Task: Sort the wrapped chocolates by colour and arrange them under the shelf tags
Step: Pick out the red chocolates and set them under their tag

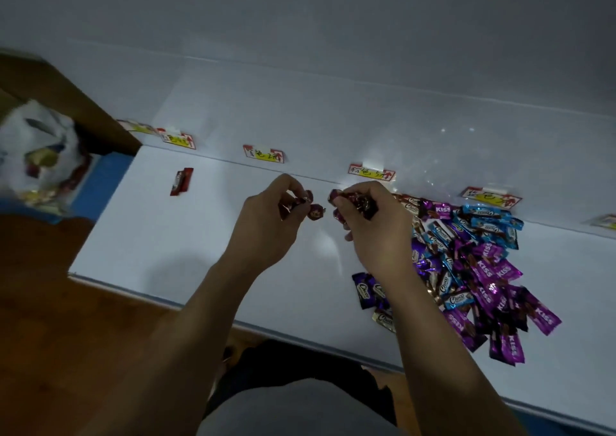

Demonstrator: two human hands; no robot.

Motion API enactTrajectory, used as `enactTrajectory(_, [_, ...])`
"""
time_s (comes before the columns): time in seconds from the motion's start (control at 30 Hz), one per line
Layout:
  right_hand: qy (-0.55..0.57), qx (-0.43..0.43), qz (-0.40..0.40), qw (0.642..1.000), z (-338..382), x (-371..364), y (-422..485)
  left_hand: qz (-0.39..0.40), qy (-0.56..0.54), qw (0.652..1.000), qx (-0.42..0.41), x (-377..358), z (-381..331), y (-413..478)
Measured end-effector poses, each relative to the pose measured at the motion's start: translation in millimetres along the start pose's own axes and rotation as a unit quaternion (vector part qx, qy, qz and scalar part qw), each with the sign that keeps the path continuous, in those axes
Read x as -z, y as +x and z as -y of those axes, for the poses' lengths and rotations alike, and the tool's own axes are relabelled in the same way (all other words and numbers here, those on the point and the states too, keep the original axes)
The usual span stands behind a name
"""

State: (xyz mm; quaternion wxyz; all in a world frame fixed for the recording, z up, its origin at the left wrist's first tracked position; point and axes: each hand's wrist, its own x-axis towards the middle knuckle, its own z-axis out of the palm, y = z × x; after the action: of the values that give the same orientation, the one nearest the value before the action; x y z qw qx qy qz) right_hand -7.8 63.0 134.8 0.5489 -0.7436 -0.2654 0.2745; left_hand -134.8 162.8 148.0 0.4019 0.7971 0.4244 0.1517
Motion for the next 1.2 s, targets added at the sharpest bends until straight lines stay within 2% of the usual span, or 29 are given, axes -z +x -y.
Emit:
enactTrajectory(0.17, [-0.016, -0.008, 0.079, 0.997, 3.7, -25.9, -19.0, -0.03, 0.023, 0.999, 0.025, 20.6, 20.7, -31.2])
enactTrajectory(0.5, [-0.038, -0.039, 0.128, 0.99, 22.5, -107.5, -27.0, -0.089, 0.02, 0.991, 0.093, 75.9, 80.1, -45.0])
enactTrajectory(0.67, [-0.05, -0.053, 0.133, 0.988, 30.8, -182.4, -23.8, -0.092, 0.001, 0.987, 0.134, 122.9, 137.5, -34.7])
enactTrajectory(1.0, [-0.14, -0.114, 0.137, 0.974, 35.4, -353.4, -8.2, -0.095, -0.001, 0.988, 0.119, 207.8, 269.9, 9.3])
enactTrajectory(1.07, [-0.158, -0.124, 0.135, 0.97, 30.0, -376.9, -10.9, -0.08, -0.01, 0.986, 0.144, 216.4, 289.6, 11.6])
enactTrajectory(1.2, [-0.198, -0.064, 0.116, 0.971, 16.6, -411.5, -13.2, -0.069, -0.045, 0.984, 0.157, 223.3, 324.3, 19.6])
